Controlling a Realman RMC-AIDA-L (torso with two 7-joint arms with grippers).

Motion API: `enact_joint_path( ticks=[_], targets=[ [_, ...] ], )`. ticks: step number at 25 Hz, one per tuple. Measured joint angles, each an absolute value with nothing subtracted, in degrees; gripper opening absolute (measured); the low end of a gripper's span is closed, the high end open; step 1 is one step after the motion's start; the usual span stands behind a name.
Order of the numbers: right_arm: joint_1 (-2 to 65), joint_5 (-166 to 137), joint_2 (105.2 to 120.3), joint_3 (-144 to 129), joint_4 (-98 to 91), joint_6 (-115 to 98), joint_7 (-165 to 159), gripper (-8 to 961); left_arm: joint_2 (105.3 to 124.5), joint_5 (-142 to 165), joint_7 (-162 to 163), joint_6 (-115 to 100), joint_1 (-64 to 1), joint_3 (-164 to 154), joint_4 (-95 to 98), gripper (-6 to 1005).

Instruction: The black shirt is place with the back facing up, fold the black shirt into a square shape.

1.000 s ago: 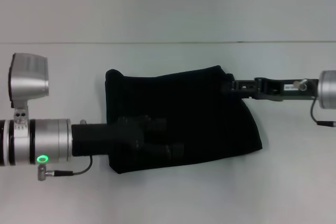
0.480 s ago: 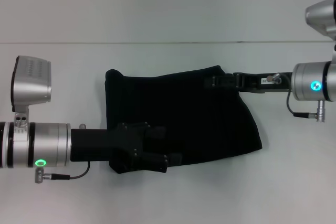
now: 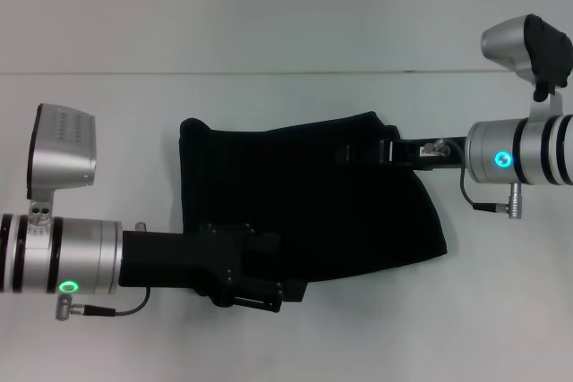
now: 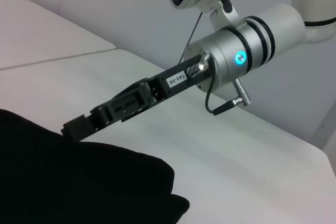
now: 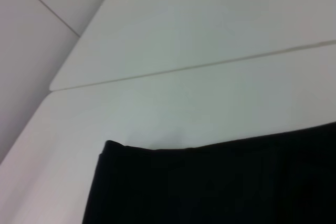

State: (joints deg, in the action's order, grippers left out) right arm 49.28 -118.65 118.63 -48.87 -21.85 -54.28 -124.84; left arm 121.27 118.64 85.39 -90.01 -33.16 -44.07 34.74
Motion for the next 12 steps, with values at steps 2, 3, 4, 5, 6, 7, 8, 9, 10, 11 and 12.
enact_joint_path(
  ticks=[2,3,4,5,6,7,8,9,10,11,12],
  targets=[
    [49.43,-118.65,118.78,-49.08,-21.4,-53.49,-124.84,851,121.28,118.65,85.4,-90.02,-33.16,-44.09,34.77,949],
    [49.55,-118.63,118.85,-49.21,-21.18,-53.15,-124.82,817,121.28,118.66,85.4,-90.01,-33.16,-44.12,34.79,949],
    [49.59,-118.61,118.94,-49.31,-21.12,-52.93,-124.79,784,121.28,118.67,85.4,-89.98,-33.15,-44.12,34.79,948],
    [49.62,-118.56,119.07,-49.42,-21.09,-52.72,-124.72,750,121.29,118.67,85.41,-89.94,-33.15,-44.12,34.78,948],
    [49.63,-118.51,119.14,-49.45,-21.09,-52.59,-124.68,717,121.29,118.68,85.41,-89.89,-33.14,-44.09,34.72,948],
    [49.68,-118.45,119.26,-49.47,-21.09,-52.43,-124.61,683,121.29,118.69,85.41,-89.84,-33.14,-44.09,34.69,948],
    [49.76,-118.38,119.32,-49.47,-21.09,-52.23,-124.56,668,121.29,118.7,85.42,-89.8,-33.14,-44.09,34.68,948],
    [49.85,-118.36,119.37,-49.48,-21.06,-52.0,-124.56,653,121.29,118.71,85.42,-89.76,-33.13,-44.12,34.67,948],
    [49.95,-118.35,119.39,-49.48,-20.96,-51.75,-124.56,637,121.29,118.71,85.42,-89.74,-33.13,-44.15,34.67,948],
    [50.04,-118.35,119.42,-49.48,-20.86,-51.5,-124.56,622,121.29,118.72,85.43,-89.71,-33.13,-44.16,34.67,948],
    [50.13,-118.34,119.46,-49.49,-20.77,-51.28,-124.55,607,121.29,118.73,85.43,-89.69,-33.13,-44.13,34.64,948]
  ],
)
